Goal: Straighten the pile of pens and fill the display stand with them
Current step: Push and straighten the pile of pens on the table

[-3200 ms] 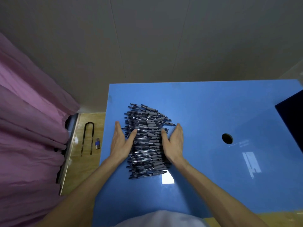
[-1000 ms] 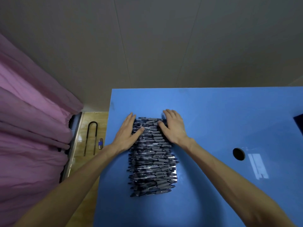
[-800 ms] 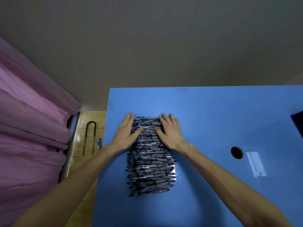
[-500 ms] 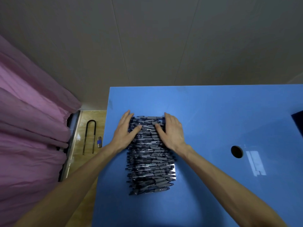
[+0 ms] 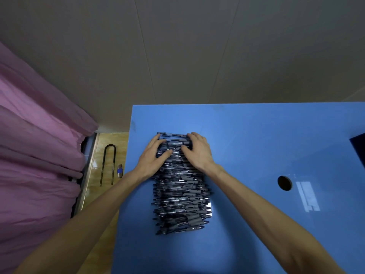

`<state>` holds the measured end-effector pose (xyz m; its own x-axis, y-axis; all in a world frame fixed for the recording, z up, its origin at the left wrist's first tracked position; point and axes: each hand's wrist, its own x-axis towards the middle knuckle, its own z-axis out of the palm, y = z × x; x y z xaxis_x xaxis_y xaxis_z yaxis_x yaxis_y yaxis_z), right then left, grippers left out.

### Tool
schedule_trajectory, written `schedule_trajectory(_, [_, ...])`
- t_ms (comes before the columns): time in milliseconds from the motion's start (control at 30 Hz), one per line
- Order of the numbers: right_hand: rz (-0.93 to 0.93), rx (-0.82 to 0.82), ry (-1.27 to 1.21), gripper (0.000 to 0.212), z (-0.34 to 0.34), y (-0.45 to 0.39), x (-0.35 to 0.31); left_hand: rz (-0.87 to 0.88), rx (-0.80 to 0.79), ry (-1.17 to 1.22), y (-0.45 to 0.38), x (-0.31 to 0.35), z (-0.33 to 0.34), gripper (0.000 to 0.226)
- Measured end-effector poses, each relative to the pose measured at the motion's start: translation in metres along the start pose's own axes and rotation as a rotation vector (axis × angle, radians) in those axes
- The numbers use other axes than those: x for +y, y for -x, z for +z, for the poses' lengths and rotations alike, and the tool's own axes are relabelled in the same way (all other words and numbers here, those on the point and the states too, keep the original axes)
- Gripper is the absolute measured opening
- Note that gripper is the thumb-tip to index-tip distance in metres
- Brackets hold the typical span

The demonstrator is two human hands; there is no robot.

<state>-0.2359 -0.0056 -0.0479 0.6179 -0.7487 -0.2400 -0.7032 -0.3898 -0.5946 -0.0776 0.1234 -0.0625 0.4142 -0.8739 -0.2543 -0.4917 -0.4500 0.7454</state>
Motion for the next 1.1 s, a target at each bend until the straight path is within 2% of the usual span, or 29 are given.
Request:
schedule_trajectory(133, [-0.170,-0.084,0.154,0.054,-0.006,-0.010,0.015,0.002,0.031,0.020,0.001,-0.002,-0.003,0.056])
schedule_trajectory(233, [-0.254,-0.083,0.219,0.057,-0.009,-0.007,0.025,-0.027,0.076,0.051,0.000,-0.001,-0.001,0.068])
schedule_trajectory(333, [-0.261,-0.105,0.316,0.061,-0.012,-0.017,0.016,-0.082,0.095,0.025,-0.010,0.003,-0.003,0.086])
schedule_trajectory(433, [-0.240,-0.182,0.338,0.056,-0.019,-0.040,-0.002,-0.156,0.067,0.011,-0.025,0.006,-0.010,0.087])
schedule_trajectory(600, [-0.319,-0.262,0.371,0.056,-0.020,-0.053,-0.007,-0.054,-0.026,-0.082,-0.024,-0.003,-0.015,0.075])
schedule_trajectory(767, [-0.335,-0.229,0.299,0.036,-0.015,-0.048,0.003,0.057,-0.099,-0.188,-0.011,-0.008,-0.016,0.068])
schedule_trajectory(900, [-0.362,-0.174,0.311,0.045,-0.011,-0.028,0.017,0.118,-0.117,-0.238,0.002,-0.006,-0.011,0.071])
schedule_trajectory(1100, [-0.378,-0.137,0.389,0.059,-0.004,-0.007,0.017,0.133,-0.048,-0.272,0.004,-0.002,-0.007,0.069])
